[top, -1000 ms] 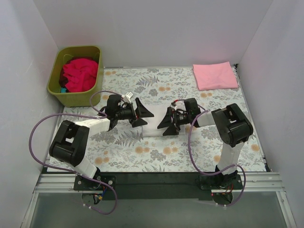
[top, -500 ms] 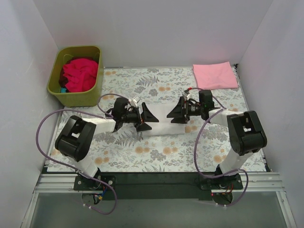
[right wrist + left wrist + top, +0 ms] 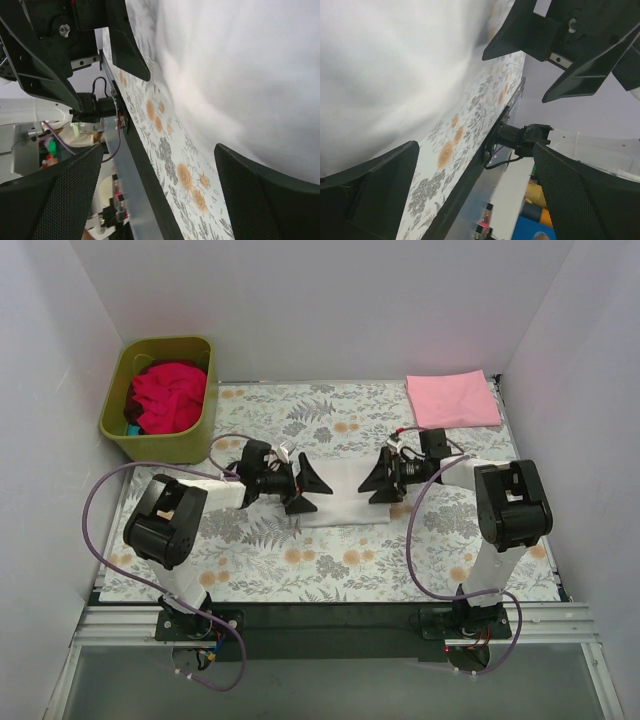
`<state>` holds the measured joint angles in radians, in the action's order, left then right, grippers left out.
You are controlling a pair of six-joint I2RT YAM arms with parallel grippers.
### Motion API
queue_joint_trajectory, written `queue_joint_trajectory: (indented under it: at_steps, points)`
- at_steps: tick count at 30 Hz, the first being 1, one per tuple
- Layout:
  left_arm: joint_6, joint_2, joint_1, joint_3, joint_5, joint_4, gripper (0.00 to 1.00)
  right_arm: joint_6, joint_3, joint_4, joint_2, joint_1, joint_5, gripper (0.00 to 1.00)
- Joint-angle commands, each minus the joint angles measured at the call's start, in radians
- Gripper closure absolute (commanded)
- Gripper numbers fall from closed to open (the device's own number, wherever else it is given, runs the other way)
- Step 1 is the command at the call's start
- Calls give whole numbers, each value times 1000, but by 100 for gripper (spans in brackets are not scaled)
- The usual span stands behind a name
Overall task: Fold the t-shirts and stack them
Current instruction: Fold the tshirt
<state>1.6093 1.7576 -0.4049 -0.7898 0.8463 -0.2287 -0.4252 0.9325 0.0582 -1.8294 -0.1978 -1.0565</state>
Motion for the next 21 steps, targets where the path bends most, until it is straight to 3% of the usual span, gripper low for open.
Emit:
queue_joint_trajectory:
  at_steps: [1, 5, 10, 21]
  points:
    - [-89, -74, 5, -155, 17, 29, 2, 60, 165, 63, 82, 17, -19, 2]
    - [-80, 54, 11, -300, 4, 16, 2, 60, 310, 58, -23, 31, 1, 2]
    - [-34, 175, 38, -379, -32, -78, 2, 39, 442, 10, -155, 32, 38, 2]
    - [70, 416, 146, -439, -82, -135, 2, -37, 456, -133, -356, 52, 89, 2]
